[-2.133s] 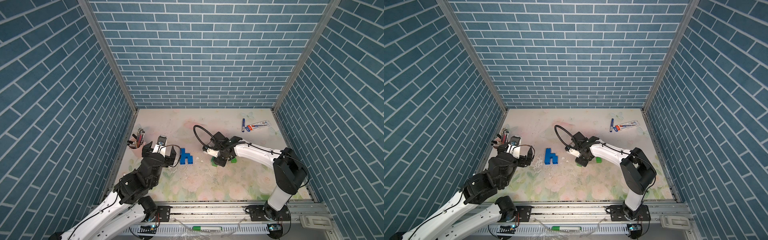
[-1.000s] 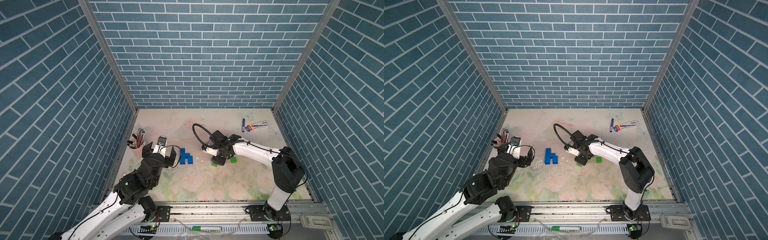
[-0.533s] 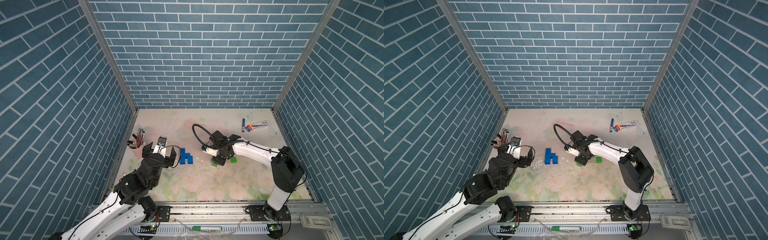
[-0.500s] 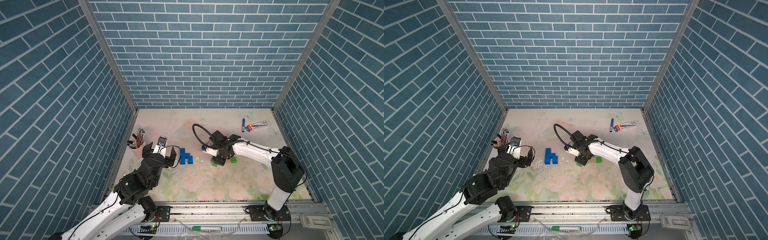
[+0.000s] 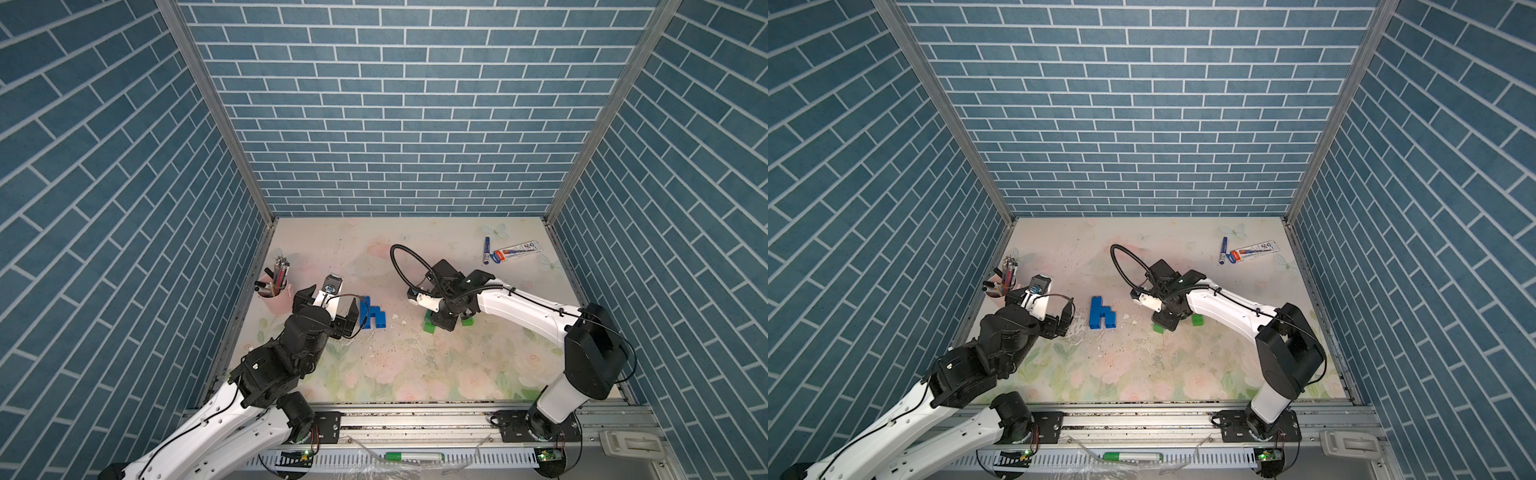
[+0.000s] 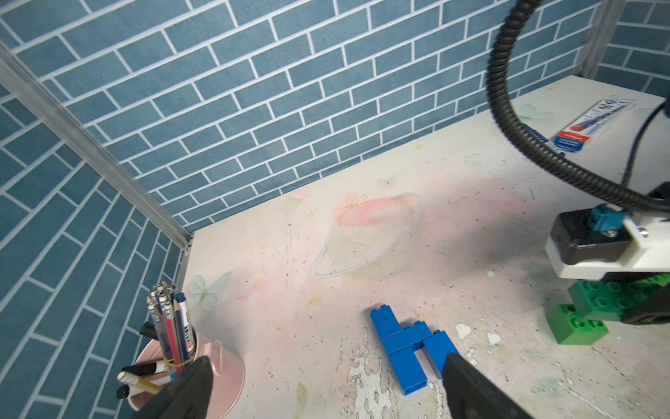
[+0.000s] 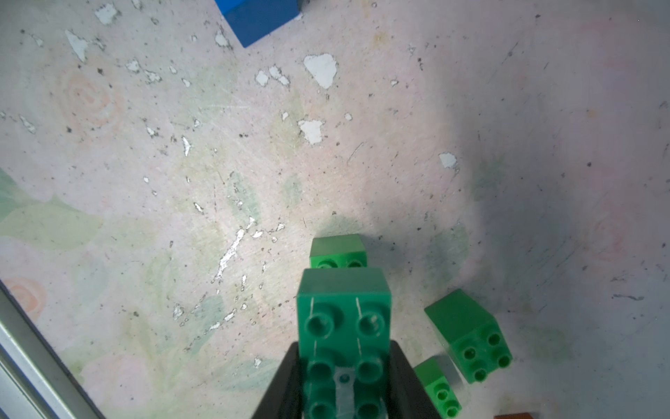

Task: Assemble the letter h with lego
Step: Pick up the lego brick from the center of the board.

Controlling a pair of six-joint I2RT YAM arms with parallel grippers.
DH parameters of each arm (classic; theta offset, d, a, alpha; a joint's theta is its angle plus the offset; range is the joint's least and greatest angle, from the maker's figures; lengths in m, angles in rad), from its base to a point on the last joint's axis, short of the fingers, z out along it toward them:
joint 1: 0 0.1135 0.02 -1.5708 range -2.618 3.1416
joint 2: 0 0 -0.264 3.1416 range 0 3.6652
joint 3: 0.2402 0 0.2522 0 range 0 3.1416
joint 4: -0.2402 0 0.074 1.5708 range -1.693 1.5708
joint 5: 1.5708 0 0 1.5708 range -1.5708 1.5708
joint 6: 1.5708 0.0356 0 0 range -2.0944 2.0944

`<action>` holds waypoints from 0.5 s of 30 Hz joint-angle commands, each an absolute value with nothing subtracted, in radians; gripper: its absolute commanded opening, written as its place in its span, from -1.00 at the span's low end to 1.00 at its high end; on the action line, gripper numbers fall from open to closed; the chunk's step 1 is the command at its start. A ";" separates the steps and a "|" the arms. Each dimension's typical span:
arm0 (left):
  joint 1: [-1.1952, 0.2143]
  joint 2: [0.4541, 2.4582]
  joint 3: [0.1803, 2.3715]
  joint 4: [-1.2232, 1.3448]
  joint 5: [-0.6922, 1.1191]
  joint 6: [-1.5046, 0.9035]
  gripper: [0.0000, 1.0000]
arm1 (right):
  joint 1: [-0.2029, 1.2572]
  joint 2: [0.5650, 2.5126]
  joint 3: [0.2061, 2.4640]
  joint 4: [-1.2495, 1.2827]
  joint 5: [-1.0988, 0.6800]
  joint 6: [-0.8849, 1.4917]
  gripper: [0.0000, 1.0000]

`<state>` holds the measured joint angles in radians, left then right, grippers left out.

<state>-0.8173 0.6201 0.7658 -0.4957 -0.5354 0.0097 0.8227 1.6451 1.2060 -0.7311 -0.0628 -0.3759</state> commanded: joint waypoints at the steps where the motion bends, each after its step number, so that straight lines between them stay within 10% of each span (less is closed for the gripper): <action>1: -0.813 0.625 0.751 -0.490 -0.439 0.034 0.99 | 0.823 1.619 1.183 -0.753 -0.081 -0.448 -1.00; 15: -0.813 0.632 0.753 -0.498 -0.416 0.043 0.99 | 0.795 1.689 1.209 -0.782 -0.151 -0.520 -1.00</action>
<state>-0.8173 0.6342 0.7601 -0.4969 -0.4213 0.0357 0.8013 1.6623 1.1885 -0.7441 -0.1162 -0.4564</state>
